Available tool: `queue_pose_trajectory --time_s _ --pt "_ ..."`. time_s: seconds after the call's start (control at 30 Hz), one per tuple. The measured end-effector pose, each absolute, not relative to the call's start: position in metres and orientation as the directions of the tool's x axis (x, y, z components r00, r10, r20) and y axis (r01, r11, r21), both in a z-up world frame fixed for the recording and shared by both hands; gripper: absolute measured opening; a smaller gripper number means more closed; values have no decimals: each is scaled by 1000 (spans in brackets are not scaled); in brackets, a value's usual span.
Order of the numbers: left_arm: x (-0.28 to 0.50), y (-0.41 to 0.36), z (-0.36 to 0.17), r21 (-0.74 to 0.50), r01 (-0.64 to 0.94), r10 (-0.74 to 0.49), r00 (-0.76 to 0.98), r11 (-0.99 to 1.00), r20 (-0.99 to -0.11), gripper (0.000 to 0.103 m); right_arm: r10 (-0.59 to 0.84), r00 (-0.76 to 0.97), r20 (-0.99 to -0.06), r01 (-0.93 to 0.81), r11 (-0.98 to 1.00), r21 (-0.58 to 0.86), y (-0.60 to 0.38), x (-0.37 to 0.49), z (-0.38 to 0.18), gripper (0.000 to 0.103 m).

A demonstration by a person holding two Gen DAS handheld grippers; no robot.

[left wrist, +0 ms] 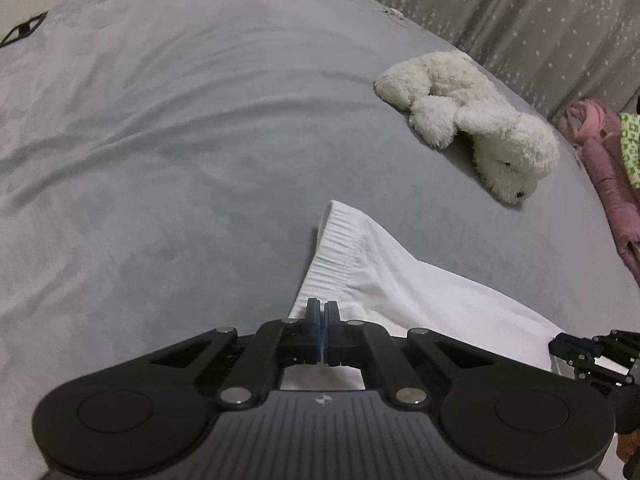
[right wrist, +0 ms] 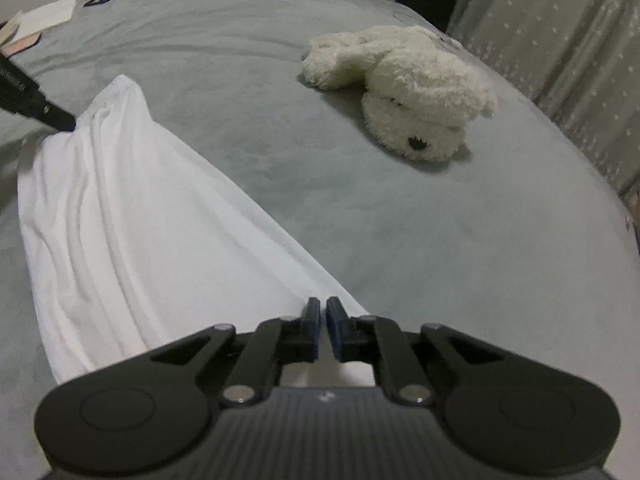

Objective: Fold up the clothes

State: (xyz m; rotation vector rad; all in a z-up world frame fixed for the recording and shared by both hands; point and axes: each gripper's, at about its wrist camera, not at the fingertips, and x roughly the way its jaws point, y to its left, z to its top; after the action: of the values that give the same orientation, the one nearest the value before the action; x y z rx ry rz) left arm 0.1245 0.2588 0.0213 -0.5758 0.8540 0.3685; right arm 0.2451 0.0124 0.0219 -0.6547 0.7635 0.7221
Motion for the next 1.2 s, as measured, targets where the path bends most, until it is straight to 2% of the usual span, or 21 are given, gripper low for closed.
queue_pose_trajectory --time_s 0.03,0.13,0.23,0.27,0.33,0.37,0.43,0.47,0.67,0.8,0.83,0.93,1.03,1.2 --pt "125 259 21 -322 -518 76 607 793 -791 0 332 513 -791 -768 590 -251 13 246 21 15" --pt "125 258 21 -311 -507 74 603 804 -794 0 317 533 -784 -752 602 -268 16 246 20 19" --pt "124 258 22 -315 -505 63 599 804 -798 0 301 548 -780 -738 613 -281 16 247 21 30" --pt "124 259 22 -317 -505 60 598 803 -799 0 297 551 -780 -735 616 -285 16 248 21 31" --pt "123 259 22 -321 -505 54 596 801 -801 0 290 551 -783 -733 617 -287 17 249 20 27" --pt "123 259 23 -322 -505 53 596 801 -802 0 290 546 -786 -736 614 -285 17 249 19 17" --pt "123 259 23 -324 -504 50 595 801 -802 0 288 537 -793 -747 600 -287 20 248 17 6" --pt "123 259 23 -325 -503 48 595 800 -802 0 285 540 -792 -750 590 -299 22 246 16 4" --pt "121 263 23 -363 -505 11 595 783 -804 1 310 561 -767 -735 612 -291 20 239 23 4" --pt "122 264 23 -392 -500 -16 601 772 -799 7 306 574 -760 -718 634 -287 14 242 28 4" --pt "122 264 23 -399 -499 -23 603 769 -798 9 308 565 -765 -721 635 -277 13 244 28 8" --pt "122 265 23 -420 -495 -42 607 760 -793 16 325 545 -773 -738 624 -258 13 245 25 36" --pt "123 265 23 -441 -492 -62 612 751 -789 24 353 526 -774 -763 597 -246 15 245 24 37" --pt "122 263 22 -430 -480 -57 614 765 -787 24 377 469 -799 -787 589 -184 17 253 17 30"
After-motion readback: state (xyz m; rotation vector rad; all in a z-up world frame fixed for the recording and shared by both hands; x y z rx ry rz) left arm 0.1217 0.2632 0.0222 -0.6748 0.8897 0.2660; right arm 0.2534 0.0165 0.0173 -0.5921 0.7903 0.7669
